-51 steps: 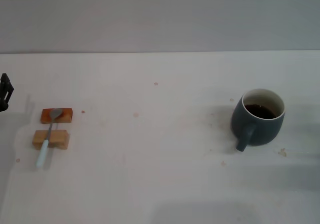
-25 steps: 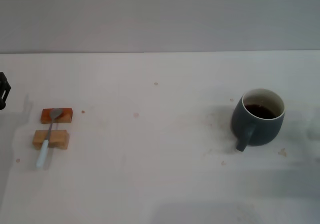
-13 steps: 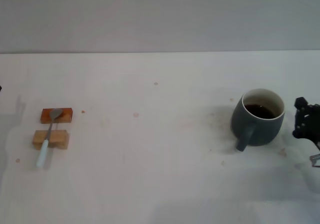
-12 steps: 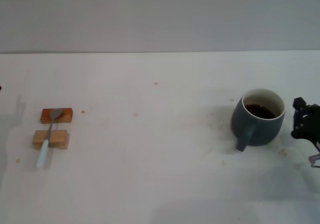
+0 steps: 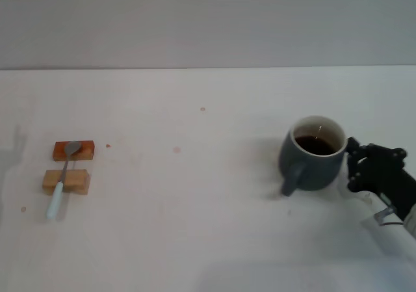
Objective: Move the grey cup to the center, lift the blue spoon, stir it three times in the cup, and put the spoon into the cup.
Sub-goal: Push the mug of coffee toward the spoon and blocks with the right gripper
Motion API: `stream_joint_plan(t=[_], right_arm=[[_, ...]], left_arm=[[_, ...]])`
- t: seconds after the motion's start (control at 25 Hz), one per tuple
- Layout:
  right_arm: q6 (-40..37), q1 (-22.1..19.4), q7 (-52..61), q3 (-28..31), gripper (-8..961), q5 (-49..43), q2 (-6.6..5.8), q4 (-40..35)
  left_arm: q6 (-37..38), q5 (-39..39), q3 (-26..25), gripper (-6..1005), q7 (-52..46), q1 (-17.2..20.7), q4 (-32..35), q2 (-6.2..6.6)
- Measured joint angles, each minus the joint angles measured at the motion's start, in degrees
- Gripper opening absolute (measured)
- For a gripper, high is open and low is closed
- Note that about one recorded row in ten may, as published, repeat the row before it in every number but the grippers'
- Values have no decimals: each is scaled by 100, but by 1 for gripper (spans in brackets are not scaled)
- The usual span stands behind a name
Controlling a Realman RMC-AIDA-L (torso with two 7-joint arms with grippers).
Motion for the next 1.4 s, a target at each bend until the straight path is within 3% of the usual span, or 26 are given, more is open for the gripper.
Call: stream_joint_plan(t=[0.6,1.4], right_arm=[[326,495,332,-130,1,-875,-1,190],[1272,1056,533,-606,0,-905,26,815]], left_arm=[[9,1,-77,722,-13,13,-43,-8],[187,4,-59,718,-165,172,-41,-14]])
